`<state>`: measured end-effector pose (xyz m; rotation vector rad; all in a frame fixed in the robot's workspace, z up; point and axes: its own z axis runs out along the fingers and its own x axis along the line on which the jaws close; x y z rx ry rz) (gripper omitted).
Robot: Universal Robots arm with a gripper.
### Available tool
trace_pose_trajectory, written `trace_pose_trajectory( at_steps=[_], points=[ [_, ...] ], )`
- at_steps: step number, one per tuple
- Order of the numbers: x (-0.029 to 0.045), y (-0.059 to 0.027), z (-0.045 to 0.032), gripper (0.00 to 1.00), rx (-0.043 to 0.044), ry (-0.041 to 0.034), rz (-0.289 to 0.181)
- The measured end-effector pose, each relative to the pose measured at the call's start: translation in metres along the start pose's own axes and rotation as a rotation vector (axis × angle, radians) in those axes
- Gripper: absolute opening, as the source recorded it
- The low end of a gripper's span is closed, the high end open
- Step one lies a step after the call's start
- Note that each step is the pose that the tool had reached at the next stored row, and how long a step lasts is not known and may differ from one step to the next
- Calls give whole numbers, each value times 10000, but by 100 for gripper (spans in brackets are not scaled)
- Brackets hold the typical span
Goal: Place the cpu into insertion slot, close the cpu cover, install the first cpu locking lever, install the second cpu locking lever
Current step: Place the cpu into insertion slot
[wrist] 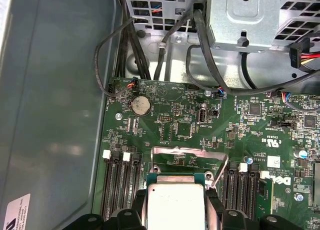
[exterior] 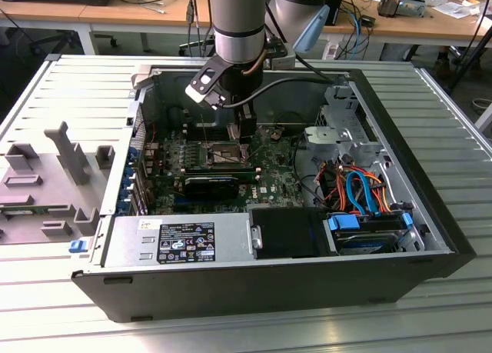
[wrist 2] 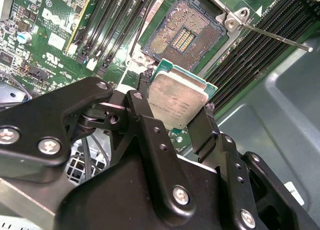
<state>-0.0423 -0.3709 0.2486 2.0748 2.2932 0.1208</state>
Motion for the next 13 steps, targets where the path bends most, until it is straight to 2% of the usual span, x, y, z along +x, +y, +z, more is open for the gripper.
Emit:
trace_pose_trajectory(
  at_steps=[13],
  points=[
    [0, 0, 3, 55, -2, -8, 99]
  ],
)
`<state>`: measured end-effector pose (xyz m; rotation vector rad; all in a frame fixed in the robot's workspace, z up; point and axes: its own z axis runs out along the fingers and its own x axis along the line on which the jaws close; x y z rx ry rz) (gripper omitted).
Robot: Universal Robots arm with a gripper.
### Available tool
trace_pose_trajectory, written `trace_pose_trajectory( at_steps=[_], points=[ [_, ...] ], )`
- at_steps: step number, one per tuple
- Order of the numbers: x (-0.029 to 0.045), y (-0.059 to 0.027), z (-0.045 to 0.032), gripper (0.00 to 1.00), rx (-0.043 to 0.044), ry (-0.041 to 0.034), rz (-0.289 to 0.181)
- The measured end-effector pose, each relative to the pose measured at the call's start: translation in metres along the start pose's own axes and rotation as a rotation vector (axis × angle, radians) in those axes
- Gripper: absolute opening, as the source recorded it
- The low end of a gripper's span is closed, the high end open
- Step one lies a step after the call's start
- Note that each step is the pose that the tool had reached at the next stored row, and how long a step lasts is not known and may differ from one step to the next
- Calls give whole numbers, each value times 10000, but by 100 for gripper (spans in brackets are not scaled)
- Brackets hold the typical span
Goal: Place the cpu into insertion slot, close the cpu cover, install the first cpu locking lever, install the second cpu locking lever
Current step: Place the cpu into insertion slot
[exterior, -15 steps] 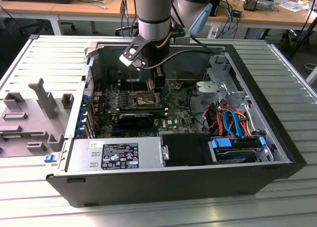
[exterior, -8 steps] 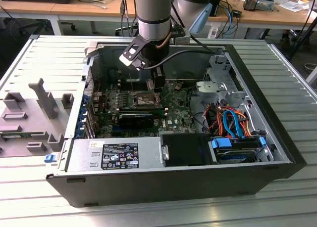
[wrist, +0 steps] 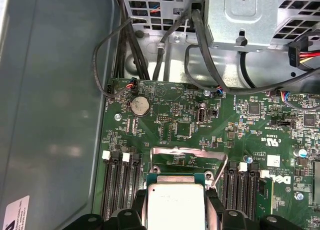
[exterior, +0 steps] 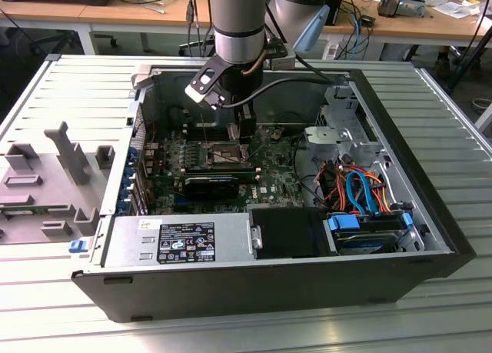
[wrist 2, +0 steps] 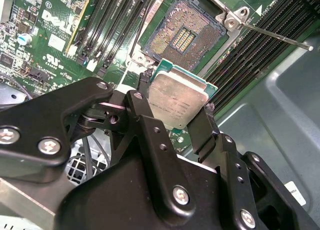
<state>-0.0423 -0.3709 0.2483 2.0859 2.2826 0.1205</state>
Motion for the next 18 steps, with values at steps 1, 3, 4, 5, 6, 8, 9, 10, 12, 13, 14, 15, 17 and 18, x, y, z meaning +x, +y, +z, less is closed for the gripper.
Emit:
trace_pose_trajectory(
  at_steps=[1, 3, 4, 5, 6, 8, 9, 10, 12, 13, 14, 15, 17, 18],
  points=[
    [0, 0, 0, 55, 0, -1, 5],
    [0, 0, 0, 55, 0, -2, 16],
    [0, 0, 1, 55, 0, -2, 20],
    [0, 0, 1, 55, 0, -3, 27],
    [0, 0, 1, 55, 0, -4, 34],
    [0, 0, 2, 55, -1, -4, 46],
    [0, 0, 2, 55, -1, -5, 50],
    [0, 0, 2, 55, -1, -6, 55],
    [0, 0, 2, 55, -1, -6, 65],
    [0, 0, 2, 55, -1, -7, 69],
    [0, 0, 3, 55, -1, -7, 73],
    [0, 0, 3, 55, -1, -7, 77],
    [0, 0, 3, 55, -1, -8, 86],
    [0, 0, 3, 55, -2, -9, 91]
  ],
)
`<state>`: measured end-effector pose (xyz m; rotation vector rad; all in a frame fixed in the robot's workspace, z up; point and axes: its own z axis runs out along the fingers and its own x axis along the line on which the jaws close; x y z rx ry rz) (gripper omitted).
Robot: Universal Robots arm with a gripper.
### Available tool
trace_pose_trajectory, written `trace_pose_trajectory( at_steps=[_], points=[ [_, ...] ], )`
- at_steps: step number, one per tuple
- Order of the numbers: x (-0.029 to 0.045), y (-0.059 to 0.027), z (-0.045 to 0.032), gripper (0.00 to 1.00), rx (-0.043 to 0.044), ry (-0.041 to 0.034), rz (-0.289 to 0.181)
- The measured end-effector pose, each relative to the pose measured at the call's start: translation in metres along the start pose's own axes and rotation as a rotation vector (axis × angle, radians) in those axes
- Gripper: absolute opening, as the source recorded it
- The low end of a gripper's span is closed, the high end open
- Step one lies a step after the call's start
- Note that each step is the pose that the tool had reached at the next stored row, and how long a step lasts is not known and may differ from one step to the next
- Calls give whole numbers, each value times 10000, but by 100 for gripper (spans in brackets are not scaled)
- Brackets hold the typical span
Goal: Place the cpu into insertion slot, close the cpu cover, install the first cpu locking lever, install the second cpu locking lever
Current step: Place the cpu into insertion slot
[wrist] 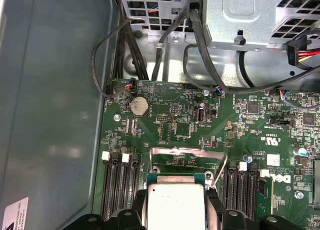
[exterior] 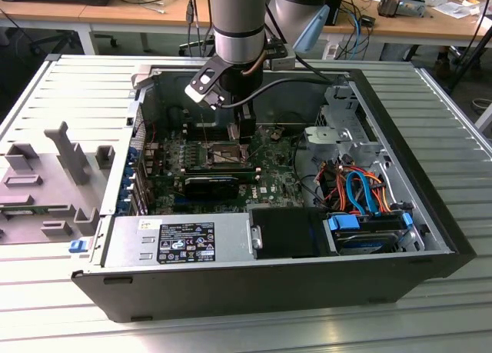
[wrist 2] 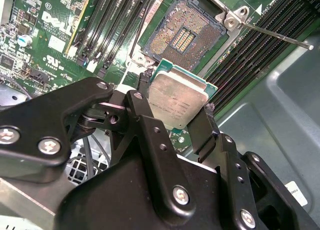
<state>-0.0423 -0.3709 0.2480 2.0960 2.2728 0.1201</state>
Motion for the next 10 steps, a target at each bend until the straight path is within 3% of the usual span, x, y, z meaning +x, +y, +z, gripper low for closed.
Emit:
trace_pose_trajectory(
  at_steps=[10],
  points=[
    [0, 0, 2, 55, 0, -4, 46]
  ],
)
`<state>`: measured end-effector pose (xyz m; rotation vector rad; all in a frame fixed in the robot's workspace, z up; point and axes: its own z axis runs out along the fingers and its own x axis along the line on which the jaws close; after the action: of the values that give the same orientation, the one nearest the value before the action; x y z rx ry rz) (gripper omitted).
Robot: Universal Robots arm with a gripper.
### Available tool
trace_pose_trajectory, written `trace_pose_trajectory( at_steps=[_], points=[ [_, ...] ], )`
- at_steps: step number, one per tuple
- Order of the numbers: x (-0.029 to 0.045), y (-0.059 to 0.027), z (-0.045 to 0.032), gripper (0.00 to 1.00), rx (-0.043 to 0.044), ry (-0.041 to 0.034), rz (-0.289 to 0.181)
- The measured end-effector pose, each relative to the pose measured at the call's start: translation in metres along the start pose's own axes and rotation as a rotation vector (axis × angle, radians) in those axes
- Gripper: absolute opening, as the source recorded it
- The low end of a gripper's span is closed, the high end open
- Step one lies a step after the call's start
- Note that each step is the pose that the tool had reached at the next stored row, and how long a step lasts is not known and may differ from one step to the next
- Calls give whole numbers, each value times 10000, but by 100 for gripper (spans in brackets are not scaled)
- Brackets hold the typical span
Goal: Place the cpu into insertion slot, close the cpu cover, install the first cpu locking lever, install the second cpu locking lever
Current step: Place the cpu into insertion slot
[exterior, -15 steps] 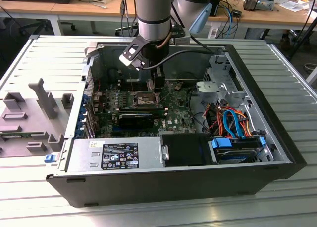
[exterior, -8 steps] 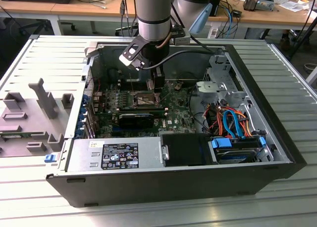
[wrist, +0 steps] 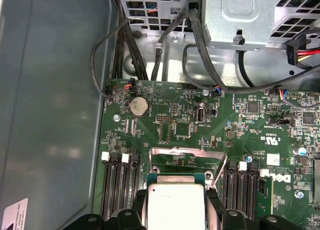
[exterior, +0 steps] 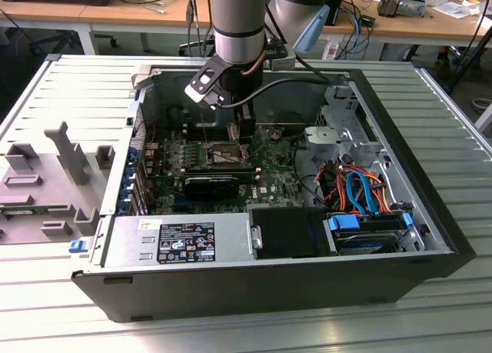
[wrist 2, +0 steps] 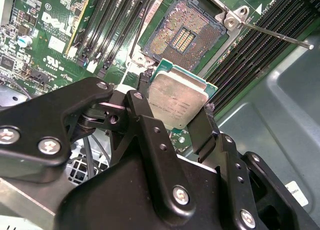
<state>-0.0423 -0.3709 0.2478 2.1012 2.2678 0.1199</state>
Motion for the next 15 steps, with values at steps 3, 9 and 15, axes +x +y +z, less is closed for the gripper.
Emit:
trace_pose_trajectory(
  at_steps=[3, 9, 15],
  points=[
    [0, 0, 0, 55, 0, -2, 14],
    [0, 0, 2, 55, -1, -4, 44],
    [0, 0, 3, 55, -2, -6, 74]
  ],
)
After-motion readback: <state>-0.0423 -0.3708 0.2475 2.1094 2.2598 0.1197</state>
